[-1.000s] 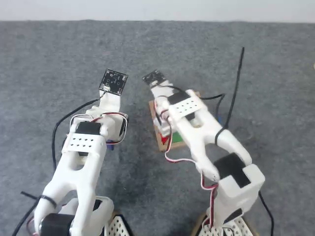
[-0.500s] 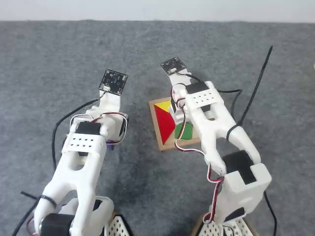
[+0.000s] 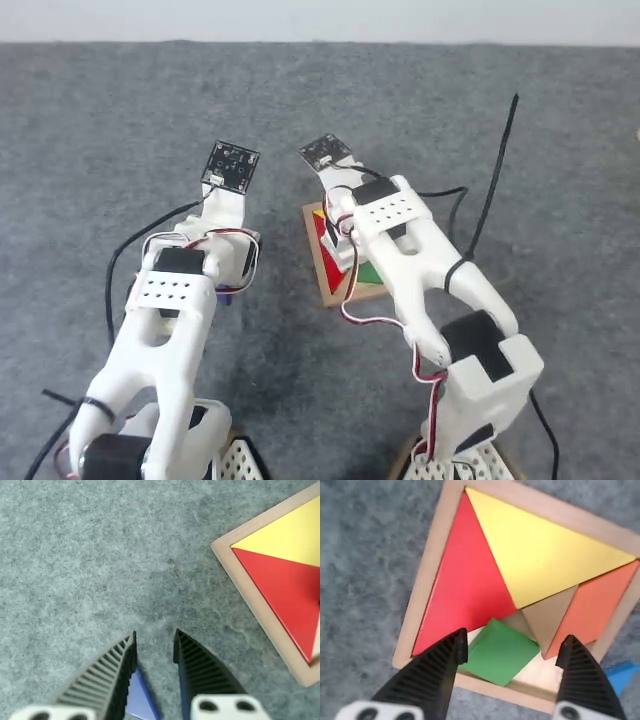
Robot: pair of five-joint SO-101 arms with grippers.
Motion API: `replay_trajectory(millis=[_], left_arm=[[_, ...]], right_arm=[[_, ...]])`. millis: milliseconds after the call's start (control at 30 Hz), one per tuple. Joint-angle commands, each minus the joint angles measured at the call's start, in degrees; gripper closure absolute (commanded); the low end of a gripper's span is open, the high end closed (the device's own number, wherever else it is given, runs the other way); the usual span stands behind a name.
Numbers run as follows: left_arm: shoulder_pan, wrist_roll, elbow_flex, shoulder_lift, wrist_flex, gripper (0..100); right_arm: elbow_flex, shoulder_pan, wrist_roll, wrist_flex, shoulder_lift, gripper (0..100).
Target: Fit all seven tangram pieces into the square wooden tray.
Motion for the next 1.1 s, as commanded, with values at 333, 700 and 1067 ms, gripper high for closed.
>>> replay_trajectory(millis=[333,700,1067], left_arm=[[0.26,0.09,-0.48,-0.18,-0.44,87],[0.26,0.09,-0.48,-0.18,-0.44,87],[0.35,0.09,-0.4,-0.18,-0.44,87]], right_arm=[[-8.18,7.78,1.32,-0.31,4.0,70.6],[-4.57,6.81,-0.79,5.05,-9.27,70.6],[16.09,7.69,2.9,-5.05,-13.58,70.6]])
